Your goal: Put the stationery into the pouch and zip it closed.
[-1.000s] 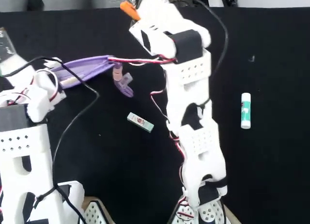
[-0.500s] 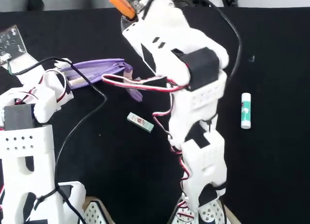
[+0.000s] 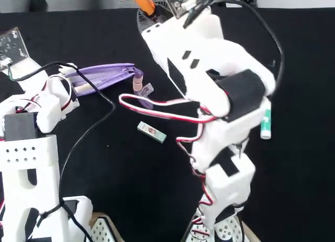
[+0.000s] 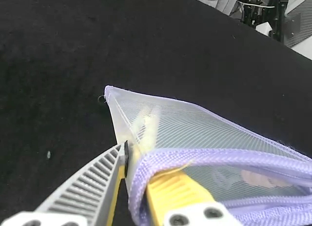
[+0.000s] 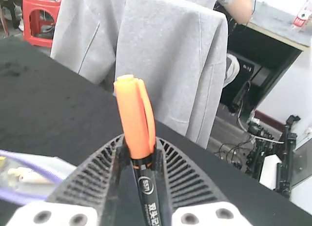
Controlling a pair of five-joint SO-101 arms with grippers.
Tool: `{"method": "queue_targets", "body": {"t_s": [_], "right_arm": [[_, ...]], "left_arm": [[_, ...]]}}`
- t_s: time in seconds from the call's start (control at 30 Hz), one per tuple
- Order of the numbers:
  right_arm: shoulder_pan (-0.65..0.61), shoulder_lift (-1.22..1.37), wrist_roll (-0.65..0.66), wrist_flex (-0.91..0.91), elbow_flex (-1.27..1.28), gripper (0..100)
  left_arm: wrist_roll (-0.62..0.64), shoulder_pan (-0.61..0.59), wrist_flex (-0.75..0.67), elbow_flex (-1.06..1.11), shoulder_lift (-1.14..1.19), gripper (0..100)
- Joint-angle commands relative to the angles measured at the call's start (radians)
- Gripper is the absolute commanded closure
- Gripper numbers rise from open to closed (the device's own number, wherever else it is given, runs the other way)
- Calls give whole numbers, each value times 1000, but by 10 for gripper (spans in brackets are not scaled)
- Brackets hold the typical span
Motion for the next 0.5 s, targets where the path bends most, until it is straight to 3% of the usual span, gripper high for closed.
{"method": "queue_targets", "body": {"t_s": [0.0,0.47], "right_arm": [[-44,-151,-6,35,111,988],[-138,-351,2,34,314,988]], "left_arm": [[14,10,-6,-28,-18,971],[14,10,-6,-8,-18,971]]}}
